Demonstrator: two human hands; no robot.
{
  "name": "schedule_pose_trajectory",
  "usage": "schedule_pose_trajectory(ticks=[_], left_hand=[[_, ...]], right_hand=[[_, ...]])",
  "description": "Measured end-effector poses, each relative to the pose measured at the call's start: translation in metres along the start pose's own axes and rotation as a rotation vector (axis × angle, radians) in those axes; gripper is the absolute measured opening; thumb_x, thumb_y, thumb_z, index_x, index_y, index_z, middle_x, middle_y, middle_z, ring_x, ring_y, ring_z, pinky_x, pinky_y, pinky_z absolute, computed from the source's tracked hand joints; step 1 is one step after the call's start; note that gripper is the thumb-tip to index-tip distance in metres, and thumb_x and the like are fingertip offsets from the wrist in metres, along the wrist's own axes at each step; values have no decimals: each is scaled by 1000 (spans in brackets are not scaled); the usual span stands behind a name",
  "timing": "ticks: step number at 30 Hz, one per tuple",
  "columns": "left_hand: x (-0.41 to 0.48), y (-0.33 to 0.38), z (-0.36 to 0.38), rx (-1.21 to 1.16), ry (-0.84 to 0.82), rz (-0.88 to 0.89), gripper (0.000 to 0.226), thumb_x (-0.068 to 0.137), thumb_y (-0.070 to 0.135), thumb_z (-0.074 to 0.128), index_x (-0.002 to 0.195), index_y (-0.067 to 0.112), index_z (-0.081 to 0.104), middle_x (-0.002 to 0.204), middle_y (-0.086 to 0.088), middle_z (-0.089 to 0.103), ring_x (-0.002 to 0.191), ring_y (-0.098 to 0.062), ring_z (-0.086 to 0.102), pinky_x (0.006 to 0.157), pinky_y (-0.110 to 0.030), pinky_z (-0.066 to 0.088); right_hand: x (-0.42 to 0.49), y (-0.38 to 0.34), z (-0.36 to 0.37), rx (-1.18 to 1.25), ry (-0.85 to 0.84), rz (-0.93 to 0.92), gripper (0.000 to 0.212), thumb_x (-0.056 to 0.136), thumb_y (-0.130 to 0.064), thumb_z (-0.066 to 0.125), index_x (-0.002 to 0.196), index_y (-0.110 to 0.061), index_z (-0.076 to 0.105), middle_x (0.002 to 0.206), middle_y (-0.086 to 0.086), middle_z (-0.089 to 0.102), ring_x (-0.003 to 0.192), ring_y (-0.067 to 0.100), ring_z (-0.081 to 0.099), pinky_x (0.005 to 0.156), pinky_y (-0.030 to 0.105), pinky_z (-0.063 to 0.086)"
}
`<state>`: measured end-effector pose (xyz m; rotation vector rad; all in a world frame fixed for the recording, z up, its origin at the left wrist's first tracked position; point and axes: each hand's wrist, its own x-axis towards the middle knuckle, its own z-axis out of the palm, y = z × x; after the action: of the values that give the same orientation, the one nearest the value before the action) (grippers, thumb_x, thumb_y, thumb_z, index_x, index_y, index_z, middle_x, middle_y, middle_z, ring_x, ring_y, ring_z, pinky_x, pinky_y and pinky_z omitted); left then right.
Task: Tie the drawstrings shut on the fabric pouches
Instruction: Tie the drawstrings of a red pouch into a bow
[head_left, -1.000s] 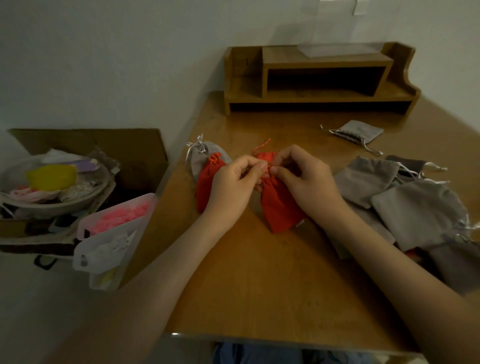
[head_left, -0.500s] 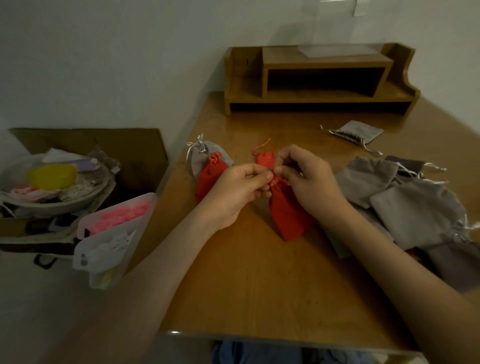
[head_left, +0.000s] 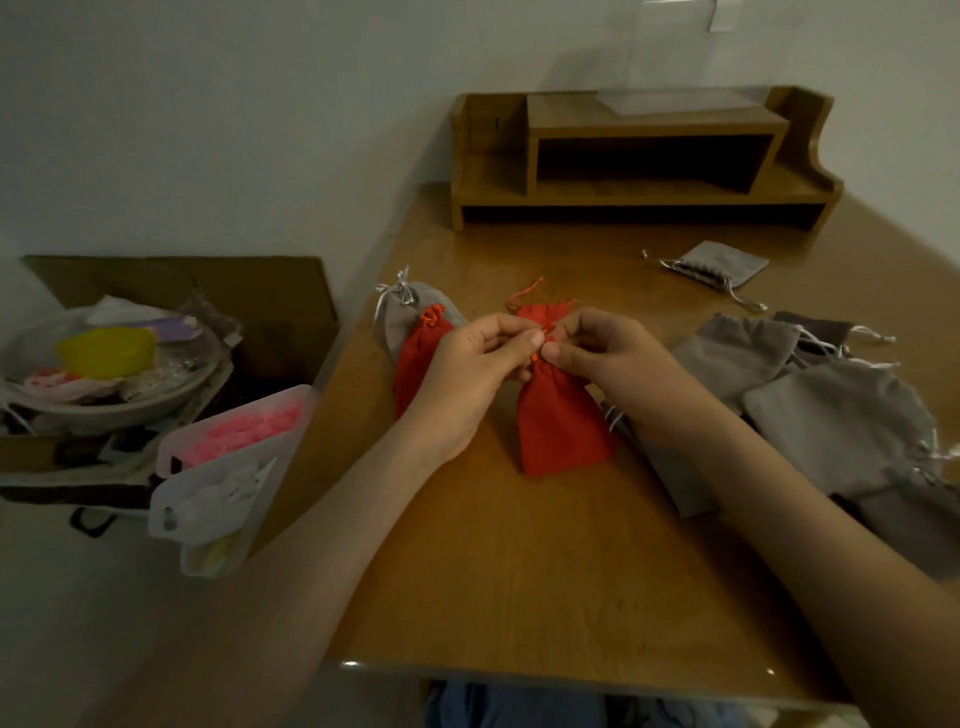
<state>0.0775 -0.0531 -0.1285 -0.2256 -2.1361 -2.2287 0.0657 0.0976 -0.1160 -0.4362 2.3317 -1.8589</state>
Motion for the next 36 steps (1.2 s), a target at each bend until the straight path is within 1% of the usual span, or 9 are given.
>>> schedule_pose_trajectory(ticks=[5, 11, 13, 17, 23, 25, 29, 34, 36], left_hand=[[1, 1, 0, -30, 22, 16, 12, 92, 7, 58, 86, 13, 67, 66, 7, 59, 61, -1, 54, 61, -15, 45], [0, 4, 1, -142, 0, -15, 17, 93, 6, 53, 87, 12, 67, 70, 1, 55, 61, -2, 51, 60, -15, 45], [0, 4, 1, -163, -10, -32, 16, 93, 6, 53, 88, 11, 68, 71, 0, 55, 60, -1, 51, 60, -14, 45], [0, 5, 0, -213, -53, -58, 15, 92, 5, 52, 89, 9, 67, 66, 6, 58, 60, 0, 51, 59, -13, 44], [0, 6, -2, -169, -136, -16, 13, 81, 23, 55, 81, 12, 63, 67, 10, 59, 67, -3, 49, 68, -17, 42], [0, 8, -3, -171, -163, -14, 13, 82, 21, 54, 81, 11, 61, 67, 10, 61, 66, -2, 50, 68, -15, 43], [0, 12, -8, -118, -216, -2, 7, 84, 14, 55, 83, 10, 61, 67, 11, 64, 65, 1, 56, 64, -13, 46], [0, 14, -17, 8, -228, 10, 12, 87, 0, 58, 86, 11, 64, 72, 9, 69, 71, 0, 61, 66, -14, 49], [0, 14, -18, 90, -228, 33, 14, 86, -2, 60, 84, 12, 64, 72, 10, 69, 71, 0, 61, 67, -14, 49]], right_hand=[[-3, -3, 2, 79, -24, 25, 9, 91, -15, 61, 82, -17, 60, 80, 5, 61, 75, 18, 55, 68, 30, 44], [-5, -6, 0, 225, -104, 48, 13, 92, -4, 56, 82, -13, 57, 78, 2, 61, 70, 10, 57, 62, 18, 48], [-4, -6, -2, 242, -134, 68, 13, 92, -4, 55, 82, -12, 58, 78, 0, 63, 71, 9, 59, 64, 18, 50], [-3, -6, -7, 324, -215, 127, 11, 91, -4, 55, 83, -10, 59, 75, -1, 66, 68, 7, 62, 61, 17, 49], [-2, -7, -9, 395, -288, 178, 10, 86, -5, 54, 79, -9, 60, 66, -3, 65, 58, 5, 60, 55, 15, 48], [-1, -6, -10, 407, -304, 175, 1, 80, -10, 61, 81, -9, 61, 70, -1, 65, 61, 7, 60, 58, 17, 48], [-2, -4, -10, 392, -292, 127, 8, 77, -13, 62, 84, -12, 58, 77, 0, 65, 67, 10, 59, 64, 22, 47], [-4, -4, -8, 280, -230, 53, 13, 91, -1, 55, 84, -11, 56, 76, 4, 63, 64, 12, 57, 57, 20, 47], [-5, -5, -7, 219, -208, 25, 14, 92, 2, 53, 84, -9, 55, 73, 1, 63, 62, 8, 58, 56, 17, 47]])
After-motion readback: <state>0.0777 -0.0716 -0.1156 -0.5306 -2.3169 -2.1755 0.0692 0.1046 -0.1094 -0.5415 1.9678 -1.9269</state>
